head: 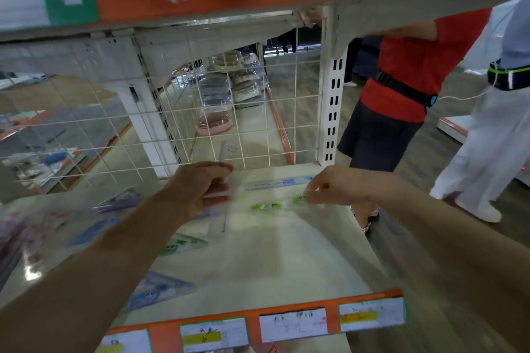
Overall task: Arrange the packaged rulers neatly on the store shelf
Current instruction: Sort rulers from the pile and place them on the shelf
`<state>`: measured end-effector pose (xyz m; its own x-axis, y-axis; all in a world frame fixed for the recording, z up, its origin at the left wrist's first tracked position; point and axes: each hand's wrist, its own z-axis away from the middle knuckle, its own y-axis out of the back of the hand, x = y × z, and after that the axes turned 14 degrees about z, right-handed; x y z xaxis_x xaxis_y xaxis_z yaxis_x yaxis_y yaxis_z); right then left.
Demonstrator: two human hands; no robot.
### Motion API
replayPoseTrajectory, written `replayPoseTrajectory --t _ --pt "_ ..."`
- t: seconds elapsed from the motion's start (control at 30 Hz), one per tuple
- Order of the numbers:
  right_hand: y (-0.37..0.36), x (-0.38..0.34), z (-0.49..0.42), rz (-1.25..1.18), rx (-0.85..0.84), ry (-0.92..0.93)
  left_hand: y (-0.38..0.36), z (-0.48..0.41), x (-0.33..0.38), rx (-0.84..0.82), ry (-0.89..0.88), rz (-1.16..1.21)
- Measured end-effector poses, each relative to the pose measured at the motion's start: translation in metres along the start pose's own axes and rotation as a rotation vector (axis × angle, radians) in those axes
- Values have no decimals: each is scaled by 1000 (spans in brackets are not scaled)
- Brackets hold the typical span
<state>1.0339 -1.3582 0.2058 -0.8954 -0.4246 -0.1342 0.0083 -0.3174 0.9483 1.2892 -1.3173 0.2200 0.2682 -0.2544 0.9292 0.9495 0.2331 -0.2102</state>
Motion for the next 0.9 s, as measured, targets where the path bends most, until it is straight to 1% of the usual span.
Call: replayPoseTrajectory --t 0.07,0.2,0.27,0.3,0.4,0.47,0.53,0.67,0.77,0.8,0.83,0.9 --pt "-9 -1 -6 22 40 -17 -5 2 0 -9 -8 -29" --pt "-15 -2 -16 113 -4 -29 -15 3 -3 -39 -10 -51" --pt "-15 -2 -18 140 6 -24 -17 3 -5 -45 2 -51" --pt "-15 -1 -20 170 12 -17 -19 2 -6 -49 10 -49" --pt "-15 -2 -25 361 6 5 -23 2 -8 -63 36 -48" --pt "-18 -2 -27 370 30 19 -26 1 -9 -64 48 -45" --pt "-21 0 -26 274 80 14 -28 0 -11 -65 53 -39" --pt "-26 4 -23 162 151 32 -32 0 -12 -81 65 21" --pt "-17 1 -14 -13 296 27 -37 0 -13 -127 80 83" --pt "-11 -2 -10 -127 333 15 -38 0 -14 -141 87 100" --pt "-6 -6 -5 -292 345 14 -41 0 -15 -154 94 117" --pt "3 -15 2 -582 294 66 -46 1 -17 -174 100 151"
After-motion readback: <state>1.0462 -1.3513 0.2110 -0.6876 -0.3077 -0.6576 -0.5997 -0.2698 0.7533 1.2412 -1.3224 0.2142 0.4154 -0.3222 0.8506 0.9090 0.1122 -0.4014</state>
